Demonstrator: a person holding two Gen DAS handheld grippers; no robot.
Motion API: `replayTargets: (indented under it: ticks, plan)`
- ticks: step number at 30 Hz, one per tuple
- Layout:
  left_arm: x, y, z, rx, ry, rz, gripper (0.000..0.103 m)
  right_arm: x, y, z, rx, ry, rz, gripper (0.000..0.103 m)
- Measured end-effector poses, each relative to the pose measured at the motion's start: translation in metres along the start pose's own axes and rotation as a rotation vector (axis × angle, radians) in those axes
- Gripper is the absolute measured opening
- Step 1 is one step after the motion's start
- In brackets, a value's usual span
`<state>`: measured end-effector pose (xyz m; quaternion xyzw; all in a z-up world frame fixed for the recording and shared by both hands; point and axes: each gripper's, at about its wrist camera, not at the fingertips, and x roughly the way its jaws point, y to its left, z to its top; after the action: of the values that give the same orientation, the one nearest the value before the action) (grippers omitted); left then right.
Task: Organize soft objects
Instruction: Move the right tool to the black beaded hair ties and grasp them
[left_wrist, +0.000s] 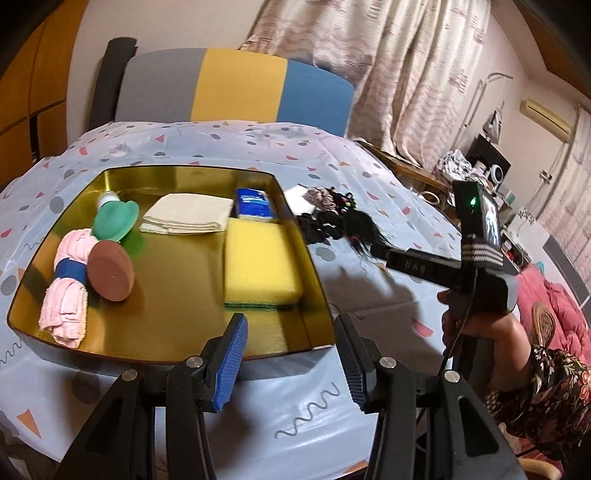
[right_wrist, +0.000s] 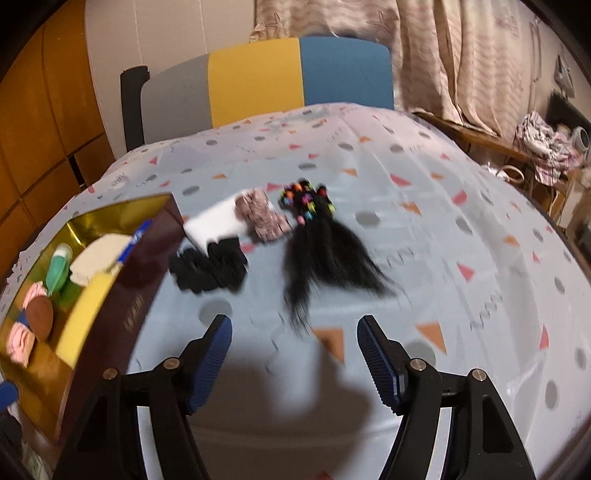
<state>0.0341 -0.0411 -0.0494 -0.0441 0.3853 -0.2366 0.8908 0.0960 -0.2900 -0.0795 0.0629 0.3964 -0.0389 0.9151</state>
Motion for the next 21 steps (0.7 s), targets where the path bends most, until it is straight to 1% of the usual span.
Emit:
replayTargets:
  ticks: [4,7,9,12,16,18,21]
  plan:
    - [-0.001,-0.013,-0.006,0.033,0.002,-0.023,0.049,0.001,-0.008,-0.019,0.012,0.020,0.000,0.071]
    - [-0.003,-0.023,-0.010,0.053,-0.005,-0.053,0.049,0.005,-0.015,-0.023,0.019,0.035,-0.001,0.071]
    - [-0.005,-0.030,-0.011,0.069,-0.007,-0.063,0.049,0.006,-0.021,-0.019,0.031,0.032,-0.001,0.071]
    - [-0.003,-0.037,-0.012,0.076,-0.003,-0.063,0.049,0.010,-0.029,-0.001,0.047,0.013,-0.007,0.072]
    - [-0.001,-0.042,-0.012,0.067,0.012,-0.058,0.049,0.025,-0.034,0.039,0.042,-0.022,-0.022,0.074]
    - [0.000,-0.043,-0.011,0.059,0.016,-0.056,0.049,0.039,-0.035,0.060,0.055,-0.015,-0.009,0.074]
    - [0.002,-0.042,-0.008,0.044,0.024,-0.044,0.049,0.062,-0.033,0.084,0.056,0.005,-0.012,0.074]
